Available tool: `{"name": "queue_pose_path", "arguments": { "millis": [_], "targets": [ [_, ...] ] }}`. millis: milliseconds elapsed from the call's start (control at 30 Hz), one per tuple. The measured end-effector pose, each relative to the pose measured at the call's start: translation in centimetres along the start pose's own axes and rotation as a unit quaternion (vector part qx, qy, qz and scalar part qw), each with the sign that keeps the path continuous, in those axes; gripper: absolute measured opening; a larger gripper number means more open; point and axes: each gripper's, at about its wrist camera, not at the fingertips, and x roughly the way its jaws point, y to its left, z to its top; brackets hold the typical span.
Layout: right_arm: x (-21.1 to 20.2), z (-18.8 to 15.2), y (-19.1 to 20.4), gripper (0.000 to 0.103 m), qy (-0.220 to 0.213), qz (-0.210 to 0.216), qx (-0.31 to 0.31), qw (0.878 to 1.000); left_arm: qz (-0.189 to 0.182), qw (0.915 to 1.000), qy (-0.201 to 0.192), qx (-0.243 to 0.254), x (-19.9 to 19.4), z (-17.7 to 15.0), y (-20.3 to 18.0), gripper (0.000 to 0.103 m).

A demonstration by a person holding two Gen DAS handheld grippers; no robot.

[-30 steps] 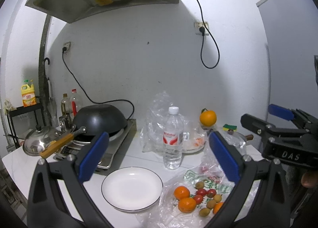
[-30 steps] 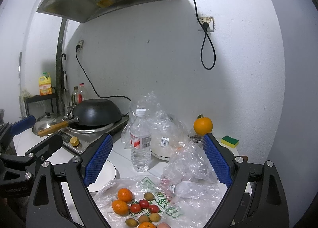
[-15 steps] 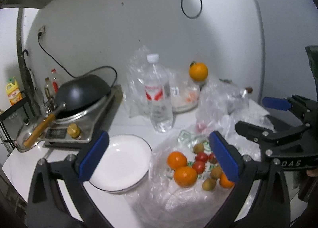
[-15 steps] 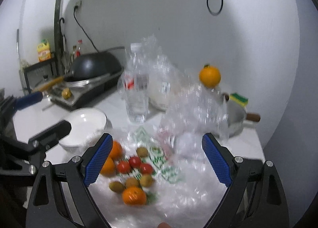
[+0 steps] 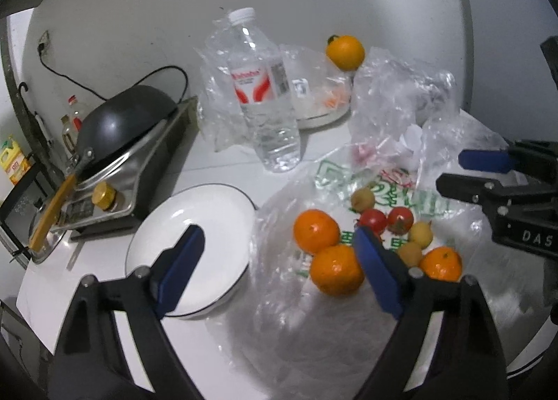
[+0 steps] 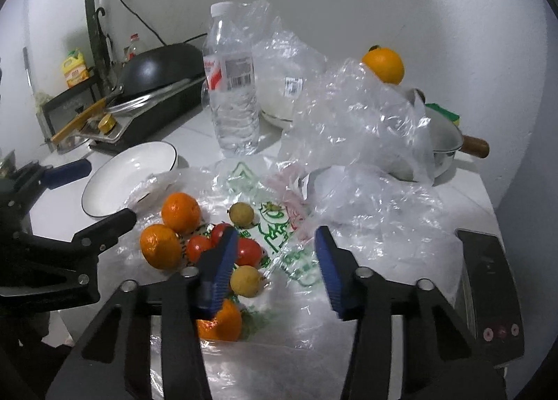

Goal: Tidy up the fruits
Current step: 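Lower the left tool to the fruit bag and grasp a mandarin orange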

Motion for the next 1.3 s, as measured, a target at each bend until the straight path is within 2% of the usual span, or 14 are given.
{"name": "queue_pose_path", "arguments": {
  "millis": [133,300,433,667,767,967,1000,1033,1300],
  "targets": [
    [0.3,-0.4,0.2,0.046,0.011,0.005,-0.004,1.0,-0.01,0.9997,0.019,0.011,0.8,-0.2,-0.6,0.07],
    [0.1,-1.2,0.4,0.045,0.029,0.012,-0.006,0.999,-0.031,0.9981,0.051,0.018,1.8,-0.7,-1.0,0.068],
    [0.3,-1.5,0.9,0.038,0.045,0.021,-0.007,0.999,-0.058,0.9961,0.063,0.02,2.4,-0.9,-1.4,0.064],
    [0.0,-2.0,1.6,0.038,0.062,0.052,-0.003,0.997,-0.085,0.9936,0.07,0.025,3.2,-0.6,-1.8,0.063],
    [0.1,-2.3,1.8,0.038,0.072,0.057,0.0,0.996,-0.109,0.9908,0.08,0.012,3.8,-0.4,-1.6,0.06],
    [0.4,-2.9,2.6,0.038,0.087,0.073,-0.003,0.994,-0.134,0.9856,0.101,0.017,4.6,-0.7,-2.2,0.059],
    [0.4,-3.0,2.7,0.038,0.088,0.074,-0.004,0.993,-0.137,0.9848,0.106,0.018,4.7,-0.8,-2.2,0.057],
    [0.3,-3.0,2.8,0.038,0.09,0.075,-0.005,0.993,-0.143,0.9835,0.109,0.016,4.8,-0.8,-2.3,0.047],
    [0.3,-3.4,3.5,0.038,0.09,0.069,-0.005,0.994,-0.142,0.9838,0.108,0.016,4.3,-1.2,-2.2,0.046]
  ]
}}
